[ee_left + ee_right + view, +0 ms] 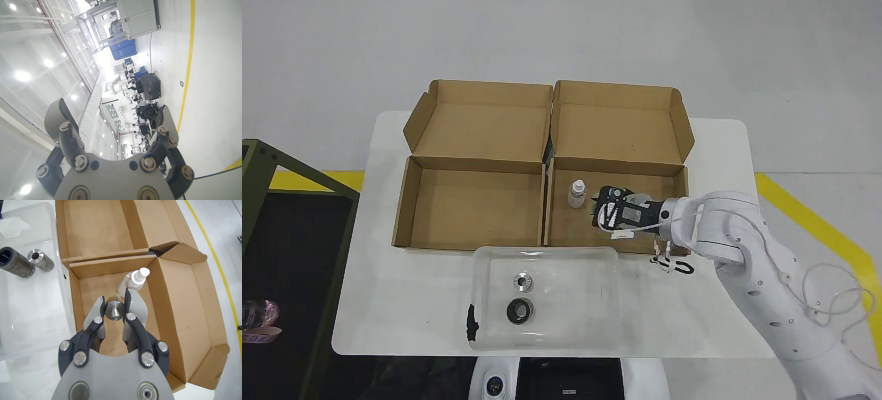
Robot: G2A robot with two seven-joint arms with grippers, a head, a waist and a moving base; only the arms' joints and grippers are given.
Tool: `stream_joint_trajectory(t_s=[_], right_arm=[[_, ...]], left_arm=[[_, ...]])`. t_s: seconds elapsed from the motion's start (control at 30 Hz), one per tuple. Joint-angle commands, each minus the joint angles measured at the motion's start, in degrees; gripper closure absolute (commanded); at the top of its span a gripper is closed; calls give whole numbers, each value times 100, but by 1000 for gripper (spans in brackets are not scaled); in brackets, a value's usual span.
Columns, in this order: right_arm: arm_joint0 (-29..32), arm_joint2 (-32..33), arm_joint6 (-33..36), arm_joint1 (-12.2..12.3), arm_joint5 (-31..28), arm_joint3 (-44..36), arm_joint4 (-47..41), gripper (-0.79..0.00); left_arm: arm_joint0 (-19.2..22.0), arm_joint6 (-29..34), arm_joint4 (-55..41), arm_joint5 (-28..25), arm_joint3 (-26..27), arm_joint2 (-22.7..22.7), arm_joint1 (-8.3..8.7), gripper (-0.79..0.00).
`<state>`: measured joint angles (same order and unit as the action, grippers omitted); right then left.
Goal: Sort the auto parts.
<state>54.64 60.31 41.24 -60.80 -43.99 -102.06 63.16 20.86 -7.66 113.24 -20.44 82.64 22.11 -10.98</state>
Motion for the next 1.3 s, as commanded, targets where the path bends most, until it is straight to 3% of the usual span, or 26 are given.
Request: stream_joint_trajectory(t_s=[0.0,0.93,1.0,1.1,1.27], right_arm=[[-95,-71,84,-14,37,163,23,0],[-787,-963,200,-276,700,1539,560,0],[-822,-1010,188,-297,731,1607,588,-62],[-856,-1054,152,-322,764,1679,599,-259],[-871,-1069,74,-342,758,1690,592,-357]], left_arm=[[0,0,0,0,0,0,0,-785],[0,0,0,0,0,0,0,-785],[0,0,0,0,0,0,0,-785],[0,0,0,0,0,0,0,-785],[0,0,0,0,0,0,0,-785]])
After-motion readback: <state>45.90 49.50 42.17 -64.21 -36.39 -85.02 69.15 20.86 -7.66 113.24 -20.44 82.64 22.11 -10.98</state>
